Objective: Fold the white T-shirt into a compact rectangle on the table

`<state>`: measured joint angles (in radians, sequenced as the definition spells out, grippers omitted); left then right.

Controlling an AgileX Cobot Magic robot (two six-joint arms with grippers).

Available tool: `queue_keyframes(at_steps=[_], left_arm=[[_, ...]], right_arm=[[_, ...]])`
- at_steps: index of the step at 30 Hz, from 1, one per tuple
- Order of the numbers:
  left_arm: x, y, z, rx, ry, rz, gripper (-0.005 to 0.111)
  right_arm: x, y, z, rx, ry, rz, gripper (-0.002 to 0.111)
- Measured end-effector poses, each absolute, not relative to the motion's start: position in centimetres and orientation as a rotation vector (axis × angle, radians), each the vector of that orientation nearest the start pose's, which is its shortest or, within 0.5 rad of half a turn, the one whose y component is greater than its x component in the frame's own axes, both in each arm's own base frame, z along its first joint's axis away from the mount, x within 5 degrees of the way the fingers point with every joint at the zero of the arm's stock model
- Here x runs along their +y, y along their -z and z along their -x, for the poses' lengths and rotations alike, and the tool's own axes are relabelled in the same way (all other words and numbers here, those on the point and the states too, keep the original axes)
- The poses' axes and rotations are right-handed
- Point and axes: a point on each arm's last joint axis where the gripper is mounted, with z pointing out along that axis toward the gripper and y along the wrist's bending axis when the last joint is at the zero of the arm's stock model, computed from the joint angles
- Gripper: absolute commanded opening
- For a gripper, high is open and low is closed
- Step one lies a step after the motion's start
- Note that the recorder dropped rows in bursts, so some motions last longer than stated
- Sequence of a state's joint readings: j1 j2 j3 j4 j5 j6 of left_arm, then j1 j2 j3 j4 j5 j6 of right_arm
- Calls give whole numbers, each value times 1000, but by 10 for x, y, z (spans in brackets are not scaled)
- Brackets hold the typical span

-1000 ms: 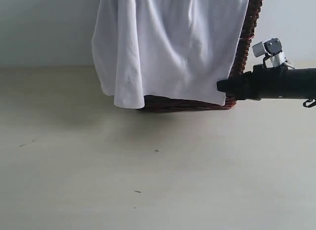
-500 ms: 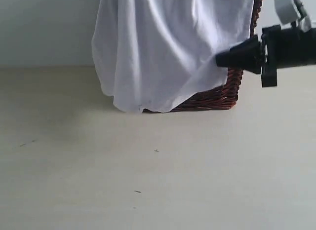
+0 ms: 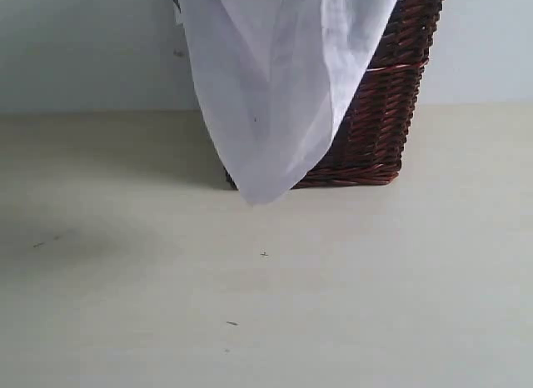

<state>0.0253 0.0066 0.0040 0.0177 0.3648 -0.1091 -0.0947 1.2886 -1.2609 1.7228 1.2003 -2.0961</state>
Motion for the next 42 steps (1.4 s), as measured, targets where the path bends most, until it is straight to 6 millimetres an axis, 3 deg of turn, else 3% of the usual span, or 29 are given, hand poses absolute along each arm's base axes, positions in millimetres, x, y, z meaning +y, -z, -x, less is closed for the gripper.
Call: queue_keyframes(at_steps=[16, 23, 29, 37, 42], left_arm=[[2, -179, -53, 1856, 41, 114, 0], [2, -179, -53, 1856, 41, 114, 0], [2, -179, -53, 1856, 41, 114, 0], [2, -179, -53, 1856, 41, 114, 0], [2, -179, -53, 1856, 41, 114, 0]], right_arm=[[55, -597, -170, 657, 13, 919, 0], [51, -642, -135, 534, 153, 807, 0], [45, -683, -89, 399, 274, 675, 0], [46, -708, -38, 249, 321, 598, 0], [46, -710, -30, 226, 321, 594, 0]])
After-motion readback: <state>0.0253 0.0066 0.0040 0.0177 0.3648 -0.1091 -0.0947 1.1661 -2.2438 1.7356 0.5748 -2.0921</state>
